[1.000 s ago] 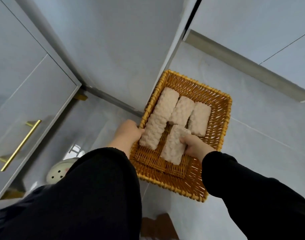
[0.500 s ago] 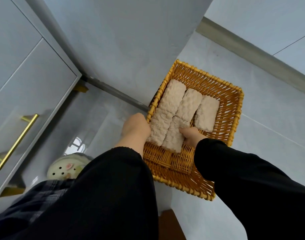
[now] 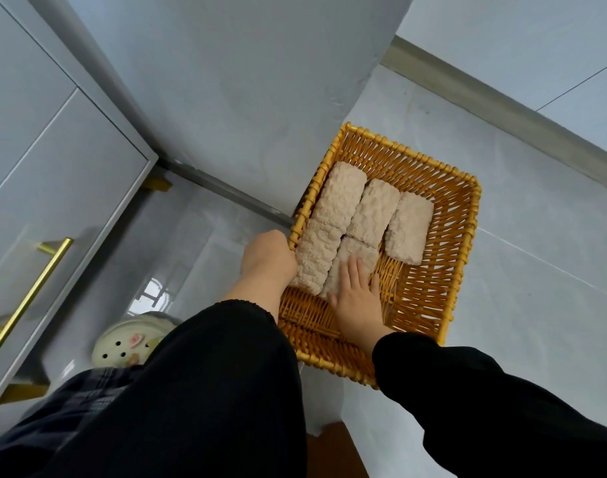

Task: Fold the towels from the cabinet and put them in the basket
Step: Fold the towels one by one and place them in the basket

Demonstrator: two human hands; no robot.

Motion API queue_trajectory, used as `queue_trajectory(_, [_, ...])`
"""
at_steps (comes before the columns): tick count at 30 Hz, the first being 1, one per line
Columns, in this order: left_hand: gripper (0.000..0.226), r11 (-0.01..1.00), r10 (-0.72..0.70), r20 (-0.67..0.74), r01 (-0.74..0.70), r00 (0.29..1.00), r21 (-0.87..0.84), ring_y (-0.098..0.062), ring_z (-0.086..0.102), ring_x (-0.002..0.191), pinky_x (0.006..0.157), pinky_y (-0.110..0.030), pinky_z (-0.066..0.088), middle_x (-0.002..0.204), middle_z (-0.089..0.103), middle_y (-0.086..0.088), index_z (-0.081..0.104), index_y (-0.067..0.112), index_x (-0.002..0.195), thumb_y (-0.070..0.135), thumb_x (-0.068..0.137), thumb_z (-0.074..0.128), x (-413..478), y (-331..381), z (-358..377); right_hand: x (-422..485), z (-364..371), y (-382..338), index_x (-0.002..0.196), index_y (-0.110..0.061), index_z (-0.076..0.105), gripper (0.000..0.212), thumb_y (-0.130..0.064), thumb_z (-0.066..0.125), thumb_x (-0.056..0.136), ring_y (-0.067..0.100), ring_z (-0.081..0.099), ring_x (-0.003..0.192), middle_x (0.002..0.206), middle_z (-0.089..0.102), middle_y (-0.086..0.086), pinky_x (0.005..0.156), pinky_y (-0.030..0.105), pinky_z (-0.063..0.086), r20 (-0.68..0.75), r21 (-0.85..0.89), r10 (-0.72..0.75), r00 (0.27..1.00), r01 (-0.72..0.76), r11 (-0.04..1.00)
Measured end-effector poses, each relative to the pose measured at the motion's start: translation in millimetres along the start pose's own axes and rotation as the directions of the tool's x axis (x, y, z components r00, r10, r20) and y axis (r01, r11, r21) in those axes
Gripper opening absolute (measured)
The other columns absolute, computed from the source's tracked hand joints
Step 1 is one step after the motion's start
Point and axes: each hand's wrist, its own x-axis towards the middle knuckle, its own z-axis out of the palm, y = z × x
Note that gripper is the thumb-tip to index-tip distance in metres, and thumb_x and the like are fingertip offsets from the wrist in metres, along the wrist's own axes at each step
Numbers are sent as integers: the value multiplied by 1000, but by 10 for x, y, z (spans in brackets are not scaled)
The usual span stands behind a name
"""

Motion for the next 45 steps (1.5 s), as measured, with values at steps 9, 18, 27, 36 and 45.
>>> queue_trajectory(9, [17, 1000, 2, -6, -2, 1000, 18, -24, 53, 76, 60, -32, 39, 82, 56, -5, 57, 11, 81, 16, 96, 49, -3, 52, 6, 279, -185, 7, 150, -11, -13, 67, -47, 15, 101, 23, -14, 147, 159, -16, 9, 117, 48, -2, 83, 19, 54, 995, -55, 998])
queue_trajectory(18, [22, 999, 23, 53, -20, 998, -50, -21, 53, 74, 55, -29, 36, 79, 55, -3, 51, 17, 72, 15, 93, 48, -84, 55, -106, 110, -544, 27, 149, -7, 20, 56, -35, 31, 102, 26, 15, 146, 159, 13, 12, 119, 37, 16, -129, 244, 31, 991, 1, 970])
queue_trajectory(27, [29, 981, 115, 123, -93, 986, -169, -27, 50, 119, 95, -31, 39, 130, 54, -12, 57, 10, 122, 23, 97, 48, -517, 96, -474, -207, -1183, -102, 141, -7, 37, 48, -28, 42, 99, 24, 23, 143, 154, 26, 13, 115, 33, 21, -354, 376, -33, 935, 175, 910])
queue_trajectory(36, [44, 974, 114, -155, -141, 981, -176, -27, 43, 130, 106, -31, 34, 143, 46, -11, 45, 10, 139, 20, 96, 47, -1216, -82, -1430, -703, -2167, -748, 136, -12, 43, 40, -24, 45, 97, 19, 52, 111, 131, 50, 4, 82, 21, 36, -551, 329, -280, 786, 513, 793])
queue_trajectory(45, [40, 893, 4, -571, -260, 821, -368, -23, 49, 123, 99, -29, 37, 136, 52, -8, 48, 13, 136, 19, 97, 48, -2221, -611, -2328, -1245, -3228, -1836, 137, -13, 43, 41, -24, 45, 97, 16, 47, 122, 135, 49, 2, 99, 26, 37, -709, 313, -360, 606, 728, 610])
